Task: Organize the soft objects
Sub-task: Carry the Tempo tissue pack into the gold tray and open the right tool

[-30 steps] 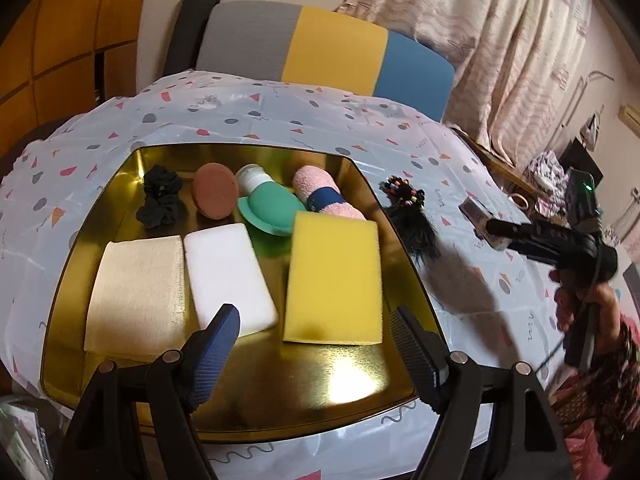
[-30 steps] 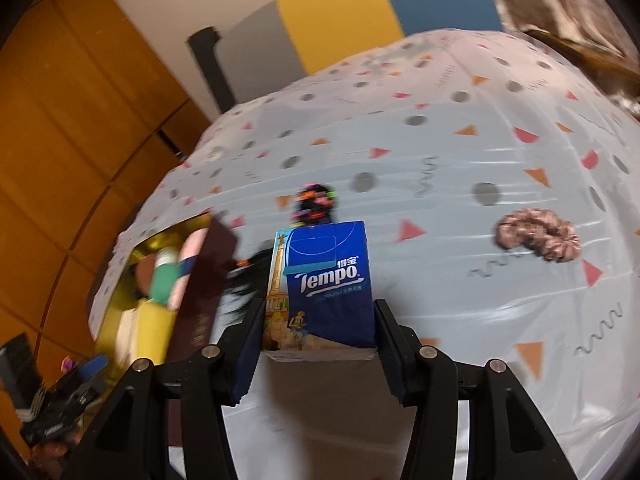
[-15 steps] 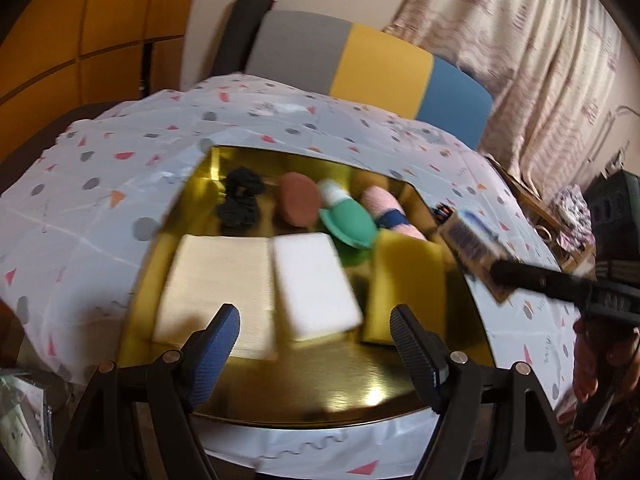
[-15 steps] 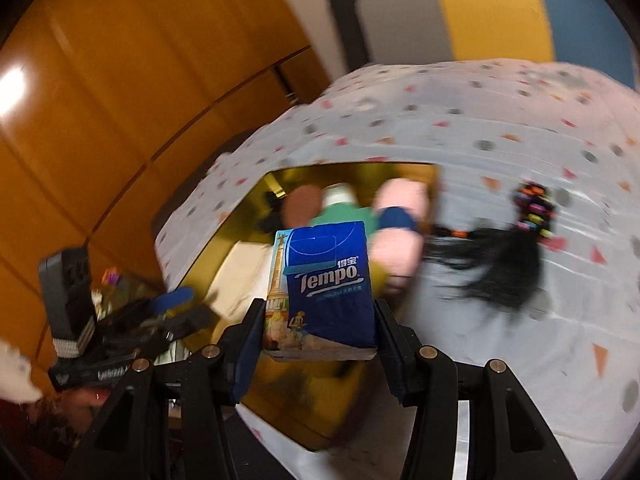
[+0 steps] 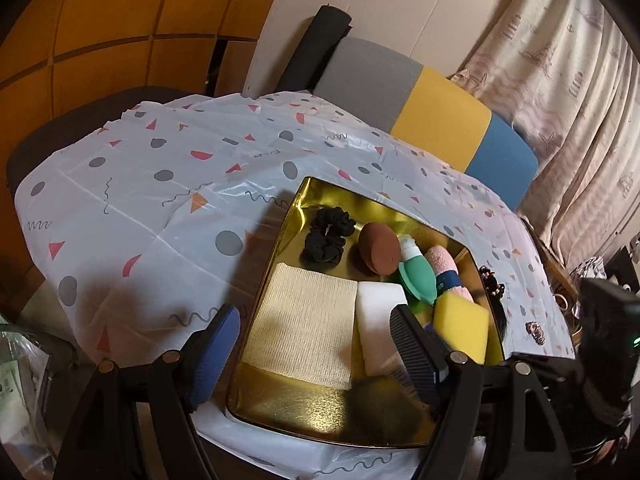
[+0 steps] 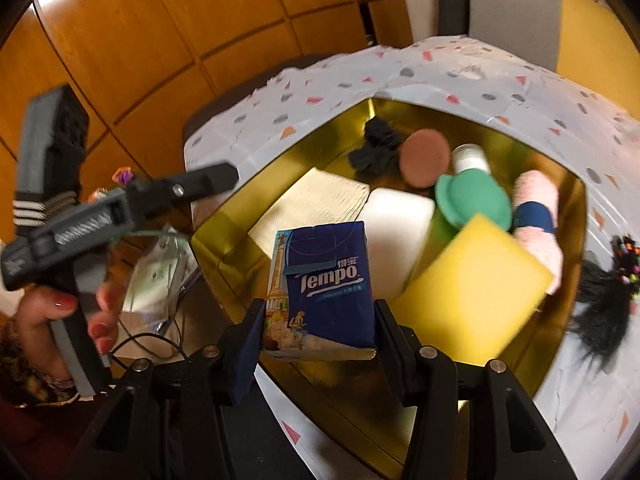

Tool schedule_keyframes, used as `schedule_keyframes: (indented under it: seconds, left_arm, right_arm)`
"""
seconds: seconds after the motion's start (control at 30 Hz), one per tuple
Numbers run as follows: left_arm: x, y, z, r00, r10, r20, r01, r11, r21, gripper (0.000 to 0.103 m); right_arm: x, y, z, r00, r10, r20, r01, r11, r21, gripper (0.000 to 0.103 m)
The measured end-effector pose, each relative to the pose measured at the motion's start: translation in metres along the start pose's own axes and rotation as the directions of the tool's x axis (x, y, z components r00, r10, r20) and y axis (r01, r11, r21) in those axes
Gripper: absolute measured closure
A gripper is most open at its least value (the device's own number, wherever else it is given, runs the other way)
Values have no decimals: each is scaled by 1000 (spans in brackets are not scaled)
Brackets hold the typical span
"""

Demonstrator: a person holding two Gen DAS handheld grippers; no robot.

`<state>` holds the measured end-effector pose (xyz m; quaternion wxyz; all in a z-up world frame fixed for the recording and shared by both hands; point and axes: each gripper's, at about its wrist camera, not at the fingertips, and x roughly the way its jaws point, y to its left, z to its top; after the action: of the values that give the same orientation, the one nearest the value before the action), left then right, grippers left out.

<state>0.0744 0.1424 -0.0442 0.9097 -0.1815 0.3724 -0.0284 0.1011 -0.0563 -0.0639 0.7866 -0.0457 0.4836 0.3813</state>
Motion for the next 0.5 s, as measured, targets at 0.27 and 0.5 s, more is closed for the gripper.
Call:
schedule_keyframes:
  seconds: [0.27,0.5]
  left_arm:
    - [-1,-1,0,1000,-7,8,7,1000,-10,24]
    - [0,-4,-3,1000,-20,2,20,1000,-3,24]
  right_arm:
    - [23,16,8,998,24,-55,-29,994,-106,42]
    - [6,3,15,999,11,34,-10,1000,-19,36]
